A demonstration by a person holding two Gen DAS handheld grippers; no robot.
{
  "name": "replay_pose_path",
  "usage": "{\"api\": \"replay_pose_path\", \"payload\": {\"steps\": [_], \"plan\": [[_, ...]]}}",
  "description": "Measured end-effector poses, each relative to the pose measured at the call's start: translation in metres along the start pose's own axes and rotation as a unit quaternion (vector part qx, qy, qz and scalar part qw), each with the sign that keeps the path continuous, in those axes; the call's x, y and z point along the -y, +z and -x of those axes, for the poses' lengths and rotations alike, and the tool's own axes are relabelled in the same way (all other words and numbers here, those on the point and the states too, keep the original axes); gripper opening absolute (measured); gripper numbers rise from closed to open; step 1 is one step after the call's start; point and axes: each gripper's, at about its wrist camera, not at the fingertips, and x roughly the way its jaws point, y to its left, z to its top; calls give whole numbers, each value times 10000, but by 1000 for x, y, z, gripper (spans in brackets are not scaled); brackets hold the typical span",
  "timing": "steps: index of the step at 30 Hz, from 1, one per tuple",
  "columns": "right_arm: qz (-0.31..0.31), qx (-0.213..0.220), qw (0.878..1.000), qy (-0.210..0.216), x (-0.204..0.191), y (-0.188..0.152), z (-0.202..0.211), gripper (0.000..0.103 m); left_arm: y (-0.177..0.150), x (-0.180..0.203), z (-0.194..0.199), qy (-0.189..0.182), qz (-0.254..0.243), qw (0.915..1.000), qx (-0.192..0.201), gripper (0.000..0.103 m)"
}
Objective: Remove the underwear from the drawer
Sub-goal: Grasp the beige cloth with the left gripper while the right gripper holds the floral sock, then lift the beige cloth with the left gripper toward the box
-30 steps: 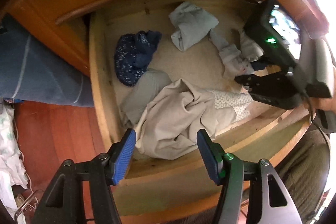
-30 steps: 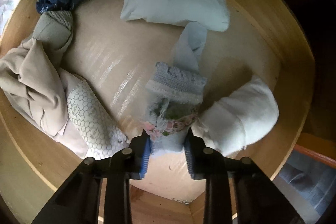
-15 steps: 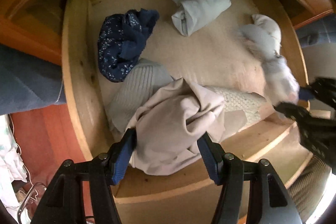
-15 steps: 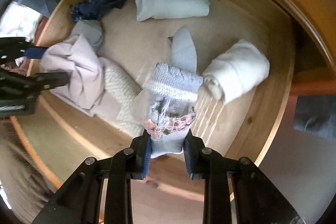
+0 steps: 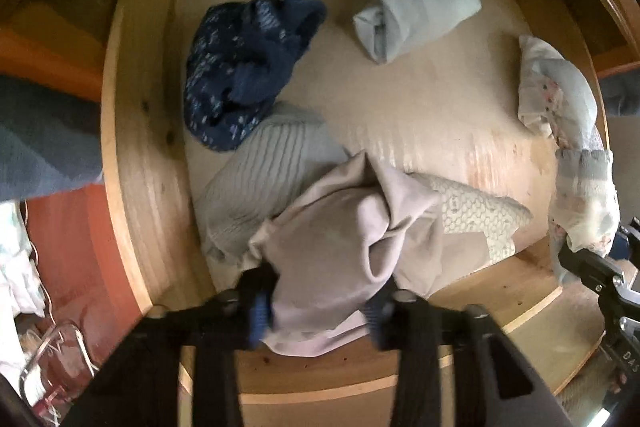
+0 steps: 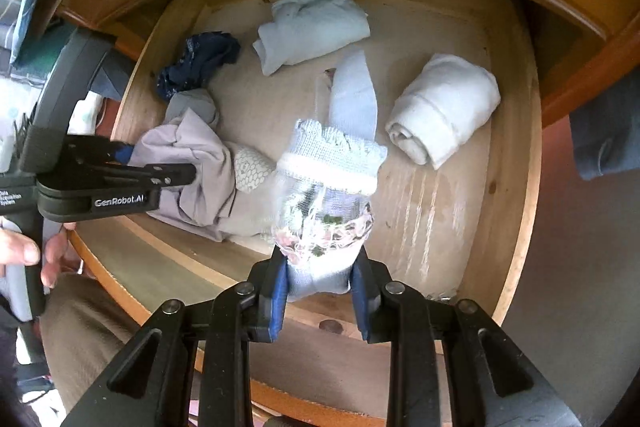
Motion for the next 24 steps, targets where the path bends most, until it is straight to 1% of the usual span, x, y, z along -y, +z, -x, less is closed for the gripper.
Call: {"api": "replay_pose_path", "payload": {"steps": [1,2,4,6,9,15,20,24], "plan": [[-24,3,10000,-39,1,-2,2,25,-3,1,0,-67,30,10000,4,19],[-27,2,10000,-50,-2,5,-5,26,-5,1,3,-127,70,9999,66,17],[-76,47,9999,-73,-3,5,-5,26,-10,4,9,-128,57,9997,209,16],[-127,121,9998,-65,-6,10,-18,26,-15,5,16,-210,63,9992,344,15],[-202,206,9995,-104,2,9,-14,26,-26,8,29,-275,108,9982,530,15],[-285,241,9991,-206,3,10,-18,26,-39,14,72,-405,115,9936,1045,15],[-268,295,9981,-479,0,7,-18,26,-49,20,111,-459,70,9887,1425,15],[-336,415,9968,-593,1,2,-12,26,-54,16,133,-439,73,9855,1636,15]]}}
